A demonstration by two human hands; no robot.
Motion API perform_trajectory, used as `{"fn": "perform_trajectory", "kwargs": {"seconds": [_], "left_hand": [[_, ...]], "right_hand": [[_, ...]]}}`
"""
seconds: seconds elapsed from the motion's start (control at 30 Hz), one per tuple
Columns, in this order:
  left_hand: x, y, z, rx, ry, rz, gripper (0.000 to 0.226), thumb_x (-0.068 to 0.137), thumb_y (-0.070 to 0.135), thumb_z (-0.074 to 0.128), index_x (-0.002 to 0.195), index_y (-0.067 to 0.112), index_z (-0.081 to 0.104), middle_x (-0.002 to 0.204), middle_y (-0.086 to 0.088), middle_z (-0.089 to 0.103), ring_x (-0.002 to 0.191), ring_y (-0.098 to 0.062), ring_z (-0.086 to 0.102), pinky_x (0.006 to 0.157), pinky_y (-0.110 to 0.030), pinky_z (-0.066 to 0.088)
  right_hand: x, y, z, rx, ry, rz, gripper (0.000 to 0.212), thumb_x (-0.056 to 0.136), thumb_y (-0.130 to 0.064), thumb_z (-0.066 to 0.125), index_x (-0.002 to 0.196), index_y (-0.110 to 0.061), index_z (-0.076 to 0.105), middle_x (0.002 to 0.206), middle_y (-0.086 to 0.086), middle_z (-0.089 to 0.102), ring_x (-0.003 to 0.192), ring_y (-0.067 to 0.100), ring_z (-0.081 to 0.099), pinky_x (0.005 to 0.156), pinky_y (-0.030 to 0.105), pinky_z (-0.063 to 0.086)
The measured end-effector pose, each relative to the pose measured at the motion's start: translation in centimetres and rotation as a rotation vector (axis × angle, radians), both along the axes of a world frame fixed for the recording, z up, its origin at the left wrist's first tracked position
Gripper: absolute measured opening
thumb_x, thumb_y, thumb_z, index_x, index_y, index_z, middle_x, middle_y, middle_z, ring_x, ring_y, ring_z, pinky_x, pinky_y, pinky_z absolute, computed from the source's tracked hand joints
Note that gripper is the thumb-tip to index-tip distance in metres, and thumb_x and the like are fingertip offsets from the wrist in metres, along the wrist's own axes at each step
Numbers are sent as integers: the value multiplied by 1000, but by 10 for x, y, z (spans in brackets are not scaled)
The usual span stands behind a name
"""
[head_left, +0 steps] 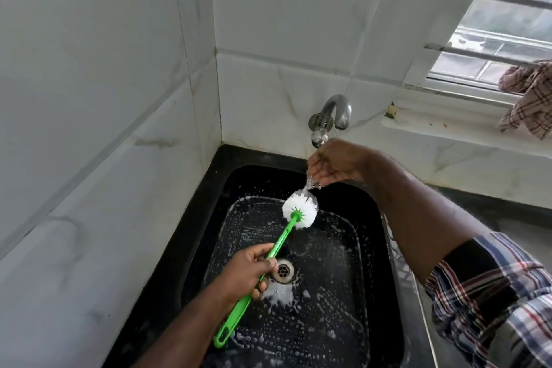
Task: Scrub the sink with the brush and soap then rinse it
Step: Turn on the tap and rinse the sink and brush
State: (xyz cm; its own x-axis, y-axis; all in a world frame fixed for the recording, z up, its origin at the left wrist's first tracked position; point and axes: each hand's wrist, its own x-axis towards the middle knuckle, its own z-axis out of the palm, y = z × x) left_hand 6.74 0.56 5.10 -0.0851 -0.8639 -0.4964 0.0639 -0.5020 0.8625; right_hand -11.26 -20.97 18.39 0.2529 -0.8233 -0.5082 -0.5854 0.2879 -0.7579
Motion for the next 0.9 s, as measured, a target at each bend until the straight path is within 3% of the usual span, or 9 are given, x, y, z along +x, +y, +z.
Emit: {"fn": "perform_trajectory", "kwargs": {"seconds": [0.13,0.47,0.63,0.73,0.9], "left_hand": [[5,4,1,-84,-134,-4,39,97,16,58,130,36,55,105,-7,65,47,-8,46,39,-23,38],[14,1,-2,-119,-328,-10,46,97,22,59,141,30,50,102,-4,66,47,-5,49,40,-22,40],[17,-2,-2,-147,-432,-43,43,92,27,65,134,27,57,111,5,66,73,-6,59,67,-26,52],[17,-1,-1,-139,-430,-64,43,93,20,63,134,27,53,111,2,62,66,-10,60,56,-26,54],[20,-3,-2,-109,-398,-75,54,92,9,64,140,27,46,114,-6,57,58,-13,63,54,-29,58]], "right_hand": [[4,2,10,-37,-39,-92,37,98,-15,33,110,2,63,104,19,69,81,23,68,83,37,58],[6,12,21,-66,-78,-109,36,96,-7,34,117,4,60,107,19,69,97,29,68,94,44,55],[5,12,19,-41,-86,-69,35,96,-4,32,115,2,61,111,20,69,103,29,69,90,42,57],[5,7,14,-61,-123,-126,36,97,-5,35,121,8,58,118,26,66,106,33,67,86,39,57],[9,5,11,-63,-119,-128,36,98,-9,34,116,6,60,113,24,68,106,35,67,91,44,56]]}}
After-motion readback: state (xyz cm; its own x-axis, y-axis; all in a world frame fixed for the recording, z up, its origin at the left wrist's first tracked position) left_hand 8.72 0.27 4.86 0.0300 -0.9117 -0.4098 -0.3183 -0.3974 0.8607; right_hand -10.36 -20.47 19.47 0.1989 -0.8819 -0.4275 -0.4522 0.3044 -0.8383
